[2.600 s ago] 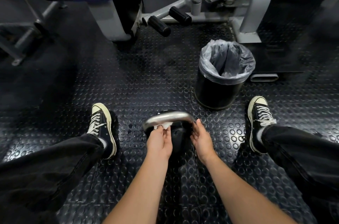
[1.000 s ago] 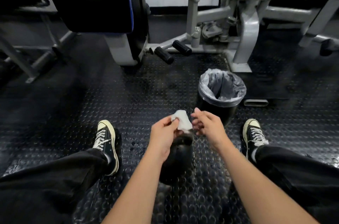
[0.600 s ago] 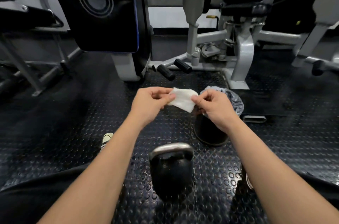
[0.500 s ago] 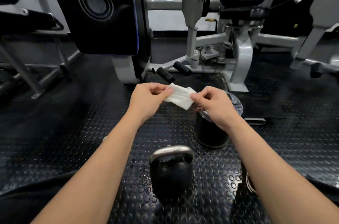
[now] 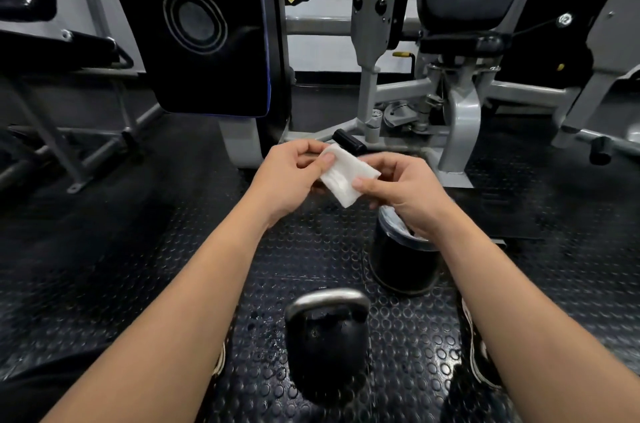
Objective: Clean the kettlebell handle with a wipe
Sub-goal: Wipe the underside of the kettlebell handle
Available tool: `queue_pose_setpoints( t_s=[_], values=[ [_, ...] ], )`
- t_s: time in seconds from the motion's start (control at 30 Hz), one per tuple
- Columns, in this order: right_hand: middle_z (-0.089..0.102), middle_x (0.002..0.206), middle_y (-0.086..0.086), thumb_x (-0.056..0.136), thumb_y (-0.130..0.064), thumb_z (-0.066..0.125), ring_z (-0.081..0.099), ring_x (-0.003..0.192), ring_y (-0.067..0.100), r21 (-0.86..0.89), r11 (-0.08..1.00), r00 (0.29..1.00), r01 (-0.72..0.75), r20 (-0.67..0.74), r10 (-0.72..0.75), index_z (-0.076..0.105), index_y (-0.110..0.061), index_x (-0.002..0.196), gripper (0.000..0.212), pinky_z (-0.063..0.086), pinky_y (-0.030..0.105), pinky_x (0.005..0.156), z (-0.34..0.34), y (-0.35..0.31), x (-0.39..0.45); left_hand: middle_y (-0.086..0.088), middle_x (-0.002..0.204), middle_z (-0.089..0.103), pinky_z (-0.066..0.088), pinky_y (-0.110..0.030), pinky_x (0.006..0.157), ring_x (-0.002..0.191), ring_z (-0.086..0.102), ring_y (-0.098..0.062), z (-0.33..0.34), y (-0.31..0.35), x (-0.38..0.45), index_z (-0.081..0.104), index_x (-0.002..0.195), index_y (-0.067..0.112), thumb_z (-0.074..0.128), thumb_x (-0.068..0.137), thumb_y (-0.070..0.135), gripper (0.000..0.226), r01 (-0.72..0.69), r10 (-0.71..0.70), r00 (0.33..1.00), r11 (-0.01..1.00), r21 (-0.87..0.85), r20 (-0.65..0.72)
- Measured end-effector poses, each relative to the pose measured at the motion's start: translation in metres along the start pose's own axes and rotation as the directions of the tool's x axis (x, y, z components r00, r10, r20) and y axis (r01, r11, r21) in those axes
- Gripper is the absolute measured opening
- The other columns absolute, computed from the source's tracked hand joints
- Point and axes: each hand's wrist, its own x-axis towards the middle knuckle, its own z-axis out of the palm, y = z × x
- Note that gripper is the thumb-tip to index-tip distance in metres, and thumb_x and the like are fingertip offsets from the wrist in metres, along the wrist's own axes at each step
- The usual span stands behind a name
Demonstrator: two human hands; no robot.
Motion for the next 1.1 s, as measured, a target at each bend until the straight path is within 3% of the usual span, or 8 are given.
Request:
queue_pose_setpoints(
  t_s=[0.2, 0.3, 0.4, 0.57, 0.63, 0.73, 0.9, 1.1],
  values=[
    [0.072, 0.077, 0.002, 0.085, -0.005, 0.077, 0.063, 0.062, 0.017, -0.257, 0.948, 0.953, 0.188, -0.187, -0.24, 0.075, -0.022, 0.09, 0.018, 0.052, 0.032, 0.052, 0.006, 0.004, 0.002, -0.009, 0.112, 0.072, 0.063, -0.039, 0.078, 0.098, 0.073, -0.025, 0.006, 0.002, -0.006, 0.065, 0.119, 0.014, 0.067, 0.091, 0.044, 0.041, 0.239, -0.254, 0.965, 0.953, -0.185, -0.061],
    [0.072, 0.087, -0.002, 0.083, -0.004, 0.077, 0.066, 0.076, 0.012, -0.622, 0.673, 0.8, 0.4, -0.122, -0.588, 0.078, -0.02, 0.094, 0.02, 0.054, 0.027, 0.069, 0.009, 0.011, 0.001, -0.02, 0.107, 0.074, 0.06, -0.045, 0.087, 0.097, 0.073, -0.032, 0.017, 0.003, -0.016, 0.06, 0.119, 0.002, 0.061, 0.08, 0.073, 0.081, 0.525, -0.508, 0.847, 0.753, -0.397, 0.159],
    [0.068, 0.091, 0.001, 0.079, -0.002, 0.076, 0.065, 0.078, 0.015, -0.715, 0.502, 0.74, 0.486, 0.031, -0.672, 0.08, -0.013, 0.098, 0.022, 0.055, 0.03, 0.068, 0.012, 0.02, -0.003, -0.012, 0.101, 0.076, 0.057, -0.038, 0.089, 0.093, 0.073, -0.024, 0.026, -0.004, -0.018, 0.071, 0.107, 0.007, 0.066, 0.083, 0.063, 0.061, 0.475, -0.44, 0.878, 0.761, -0.442, 0.186],
    [0.066, 0.102, -0.002, 0.077, -0.008, 0.081, 0.064, 0.083, 0.011, -0.561, 0.734, 0.872, 0.382, -0.045, -0.488, 0.076, -0.02, 0.106, 0.032, 0.052, 0.026, 0.071, 0.011, 0.033, -0.009, -0.016, 0.111, 0.074, 0.06, -0.026, 0.071, 0.094, 0.07, -0.022, 0.025, -0.019, -0.008, 0.068, 0.115, 0.003, 0.07, 0.091, 0.013, 0.027, 0.374, -0.417, 0.909, 0.799, -0.47, 0.015],
    [0.065, 0.113, 0.002, 0.075, -0.012, 0.085, 0.067, 0.09, 0.014, -0.216, 0.957, 0.971, 0.191, -0.102, -0.217, 0.066, -0.022, 0.124, 0.054, 0.056, 0.03, 0.075, 0.013, 0.034, -0.01, -0.015, 0.11, 0.074, 0.06, -0.027, 0.071, 0.095, 0.072, -0.023, 0.024, -0.024, -0.006, 0.068, 0.116, 0.002, 0.069, 0.091, 0.011, 0.026, 0.353, -0.401, 0.916, 0.81, -0.468, -0.002],
    [0.062, 0.123, 0.014, 0.078, -0.02, 0.083, 0.071, 0.099, 0.025, 0.334, 0.936, 0.988, -0.11, -0.066, 0.14, 0.047, -0.012, 0.143, 0.076, 0.059, 0.038, 0.075, 0.022, 0.038, -0.01, -0.014, 0.108, 0.075, 0.061, -0.03, 0.075, 0.1, 0.072, -0.026, 0.029, -0.03, -0.006, 0.069, 0.115, 0.003, 0.07, 0.091, 0.011, 0.025, 0.337, -0.381, 0.924, 0.839, -0.427, -0.019],
    [0.077, 0.098, 0.019, 0.09, -0.018, 0.074, 0.073, 0.087, 0.031, 0.165, 0.978, 0.988, -0.131, -0.063, 0.143, 0.073, -0.003, 0.104, 0.021, 0.061, 0.034, 0.07, 0.03, 0.042, -0.003, -0.012, 0.098, 0.077, 0.061, -0.039, 0.082, 0.094, 0.074, -0.028, 0.034, -0.04, -0.005, 0.073, 0.105, 0.007, 0.078, 0.085, 0.018, 0.023, 0.32, -0.357, 0.933, 0.886, -0.336, -0.051],
    [0.076, 0.088, 0.015, 0.093, -0.013, 0.071, 0.075, 0.089, 0.034, 0.097, 0.977, 0.959, -0.191, -0.193, 0.206, 0.068, -0.006, 0.094, 0.008, 0.059, 0.053, 0.086, 0.016, 0.075, 0.006, 0.006, 0.1, 0.077, 0.057, -0.029, 0.082, 0.095, 0.072, -0.009, 0.03, -0.062, -0.006, 0.075, 0.102, 0.025, 0.072, 0.086, 0.048, 0.028, 0.332, -0.364, 0.926, 0.911, -0.244, -0.098]
  ],
)
